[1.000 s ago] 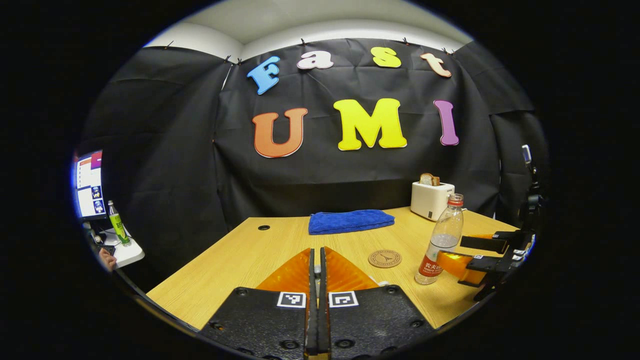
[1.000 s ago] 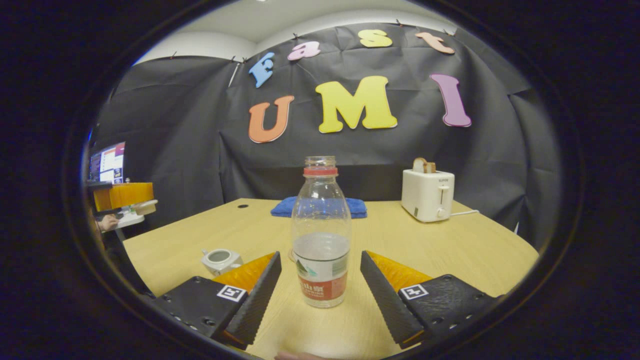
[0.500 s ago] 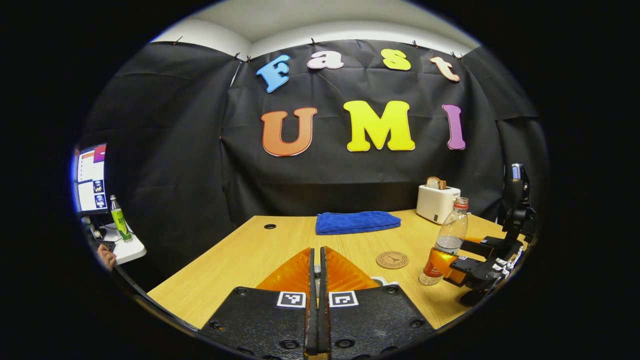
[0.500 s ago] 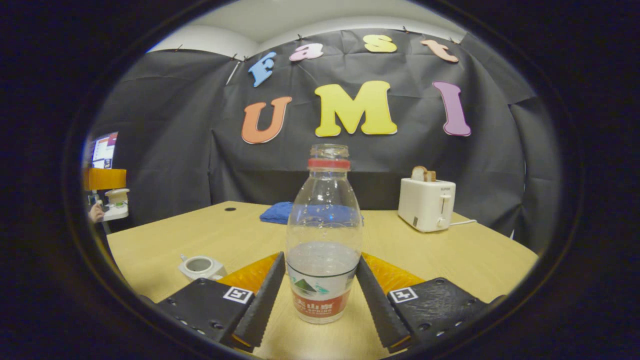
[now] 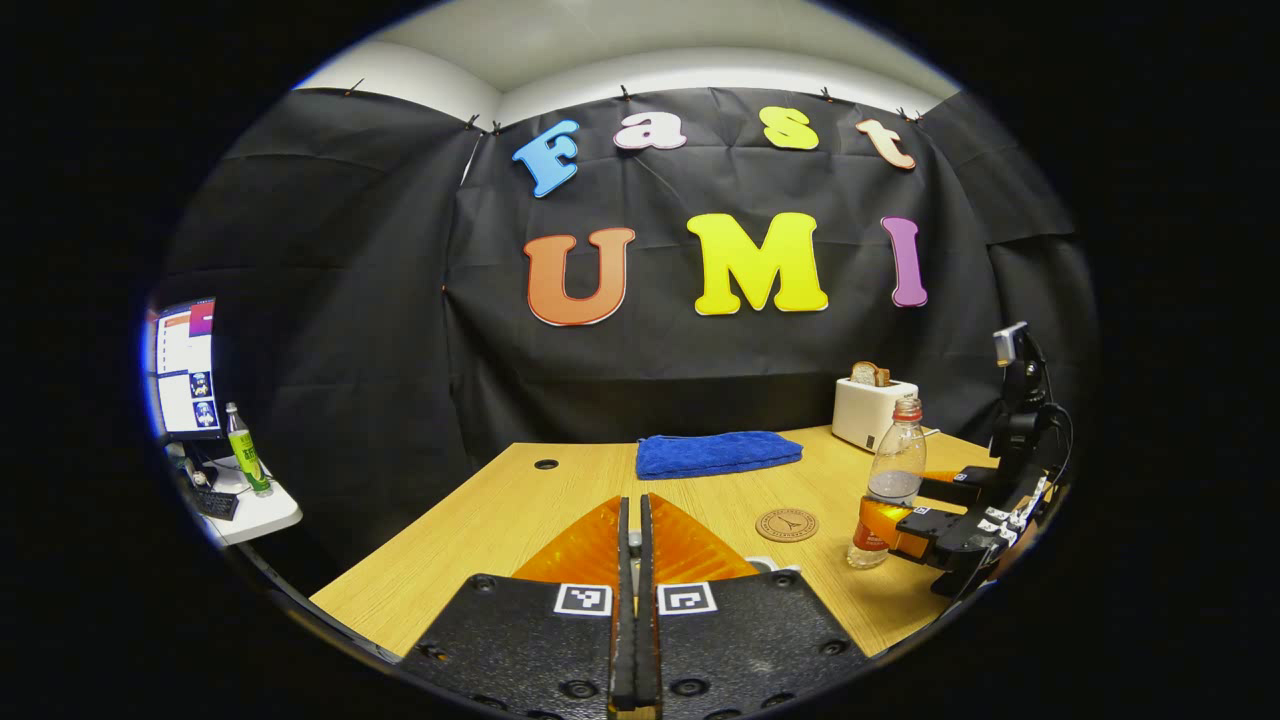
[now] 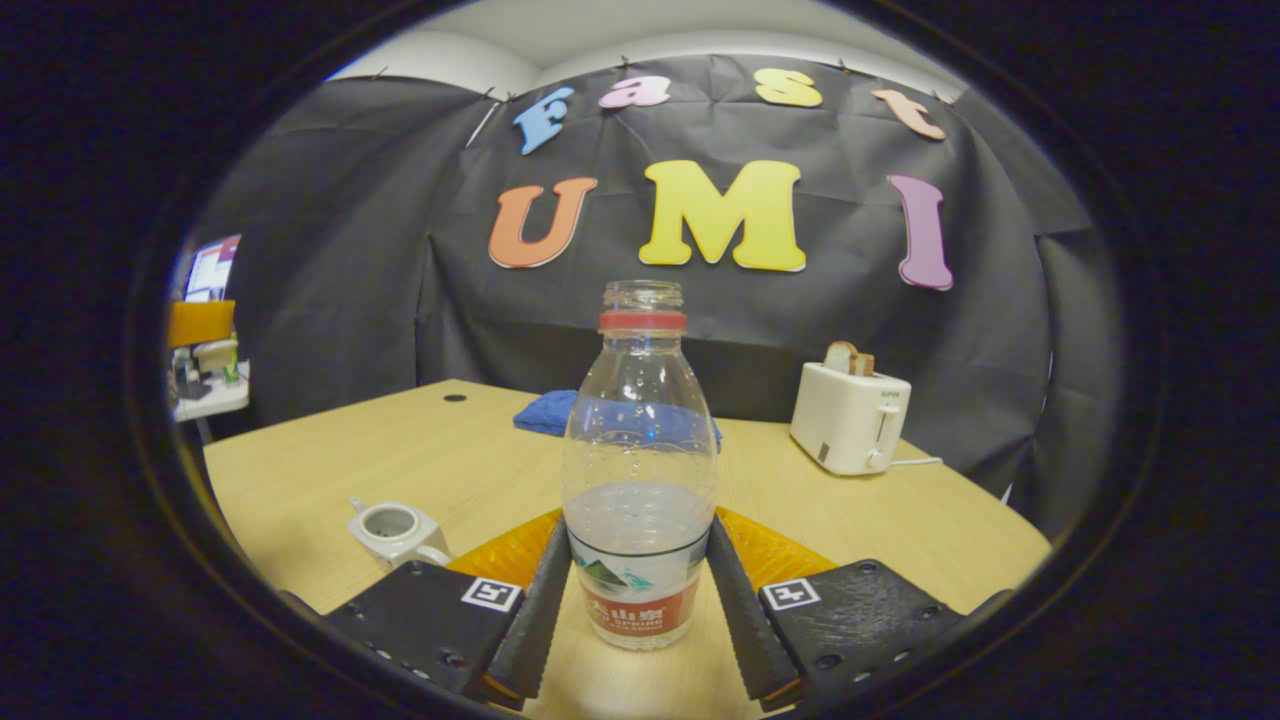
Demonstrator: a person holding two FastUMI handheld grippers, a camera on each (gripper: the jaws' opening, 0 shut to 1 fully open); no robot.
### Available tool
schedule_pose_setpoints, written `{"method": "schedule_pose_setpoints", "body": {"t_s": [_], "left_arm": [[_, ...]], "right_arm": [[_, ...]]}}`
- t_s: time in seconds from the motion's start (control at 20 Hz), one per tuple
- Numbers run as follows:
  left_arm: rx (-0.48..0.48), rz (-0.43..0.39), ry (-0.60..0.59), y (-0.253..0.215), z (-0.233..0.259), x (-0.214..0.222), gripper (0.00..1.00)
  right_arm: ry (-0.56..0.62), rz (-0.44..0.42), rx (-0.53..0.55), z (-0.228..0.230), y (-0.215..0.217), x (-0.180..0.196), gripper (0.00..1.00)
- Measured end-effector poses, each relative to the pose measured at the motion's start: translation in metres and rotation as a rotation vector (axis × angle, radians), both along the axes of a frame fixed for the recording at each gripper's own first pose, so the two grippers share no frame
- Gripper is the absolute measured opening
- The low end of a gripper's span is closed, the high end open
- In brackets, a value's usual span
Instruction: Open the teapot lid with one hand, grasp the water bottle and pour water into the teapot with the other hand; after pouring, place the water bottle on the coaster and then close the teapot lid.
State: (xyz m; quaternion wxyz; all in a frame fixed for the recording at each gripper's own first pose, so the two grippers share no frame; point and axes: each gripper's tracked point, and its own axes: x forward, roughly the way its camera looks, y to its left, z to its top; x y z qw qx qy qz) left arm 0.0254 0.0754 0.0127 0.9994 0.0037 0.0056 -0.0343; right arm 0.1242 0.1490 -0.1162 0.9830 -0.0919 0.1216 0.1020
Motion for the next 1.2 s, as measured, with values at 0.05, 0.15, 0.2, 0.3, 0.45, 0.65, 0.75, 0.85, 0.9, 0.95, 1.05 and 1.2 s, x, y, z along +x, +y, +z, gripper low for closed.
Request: {"method": "schedule_pose_setpoints", "body": {"t_s": [0.05,0.15,0.2,0.3,0.45,0.65,0.75,0.85,0.9,0.95,1.05,1.2], "left_arm": [[0.0,0.0,0.001,0.001,0.0,0.0,0.02],[-0.007,0.0,0.005,0.006,0.002,-0.002,0.02],[-0.011,0.0,0.007,0.008,0.002,-0.002,0.03],[-0.017,0.003,0.005,0.012,0.004,-0.003,0.03],[-0.014,0.003,-0.006,0.018,0.007,-0.005,0.03],[-0.026,0.007,-0.001,0.025,0.006,-0.006,0.03],[-0.022,0.004,0.001,0.024,0.006,-0.005,0.03],[-0.011,0.005,0.003,0.026,0.004,-0.005,0.02],[-0.009,0.002,0.004,0.025,0.003,-0.005,0.02],[-0.009,-0.002,0.004,0.025,0.003,-0.005,0.03],[-0.002,-0.009,0.002,0.023,0.004,-0.006,0.03],[0.003,-0.013,0.002,0.026,0.003,-0.006,0.03]], "right_arm": [[0.003,0.003,-0.062,0.0,0.0,0.002,0.72],[0.015,0.016,-0.192,-0.003,0.003,0.002,0.72],[0.022,0.029,-0.261,-0.006,0.005,0.004,0.72],[0.013,0.049,-0.396,-0.01,0.009,0.003,0.72],[-0.002,0.051,-0.574,-0.017,0.005,0.005,0.72],[-0.012,0.057,-0.696,-0.019,0.01,0.009,0.73],[-0.026,0.062,-0.758,-0.019,0.012,0.009,0.73],[-0.057,0.08,-0.862,-0.018,0.014,0.008,0.73],[-0.074,0.098,-0.92,-0.02,0.015,0.008,0.73],[-0.086,0.112,-0.974,-0.022,0.015,0.006,0.73],[-0.109,0.133,-1.058,-0.026,0.017,0.005,0.74],[-0.156,0.164,-1.178,-0.026,0.022,0.006,0.74]]}}
